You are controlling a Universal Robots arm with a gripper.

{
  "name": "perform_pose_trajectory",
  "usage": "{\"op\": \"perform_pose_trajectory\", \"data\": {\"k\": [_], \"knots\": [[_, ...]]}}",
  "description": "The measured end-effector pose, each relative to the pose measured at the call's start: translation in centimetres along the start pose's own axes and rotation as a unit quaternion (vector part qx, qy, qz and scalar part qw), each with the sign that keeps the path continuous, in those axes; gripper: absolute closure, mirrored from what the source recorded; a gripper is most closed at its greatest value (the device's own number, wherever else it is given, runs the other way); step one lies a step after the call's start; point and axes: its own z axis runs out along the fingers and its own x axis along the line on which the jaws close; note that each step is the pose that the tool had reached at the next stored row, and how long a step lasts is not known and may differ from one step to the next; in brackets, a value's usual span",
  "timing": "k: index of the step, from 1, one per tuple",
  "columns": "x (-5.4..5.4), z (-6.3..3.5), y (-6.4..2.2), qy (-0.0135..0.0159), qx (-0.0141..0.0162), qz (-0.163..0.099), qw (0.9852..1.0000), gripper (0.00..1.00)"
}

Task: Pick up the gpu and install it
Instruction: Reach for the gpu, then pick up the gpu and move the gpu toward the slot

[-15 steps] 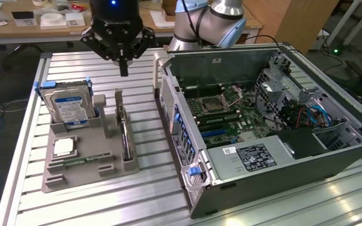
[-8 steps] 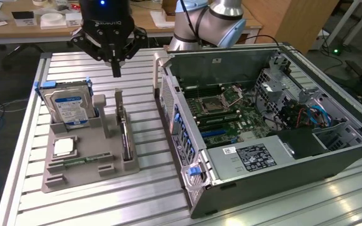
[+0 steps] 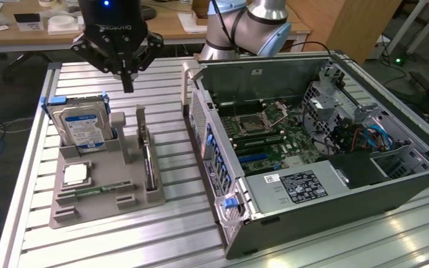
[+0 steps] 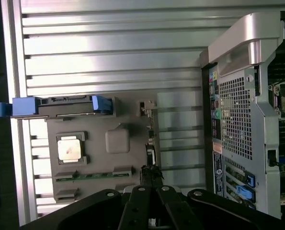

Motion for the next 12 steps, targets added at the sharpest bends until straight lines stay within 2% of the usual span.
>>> {"op": "perform_pose_trajectory", "data": {"k": [12], "knots": [[0.12,-0.01,-0.01,0.0,0.0,0.0,1.0,0.89]]}}
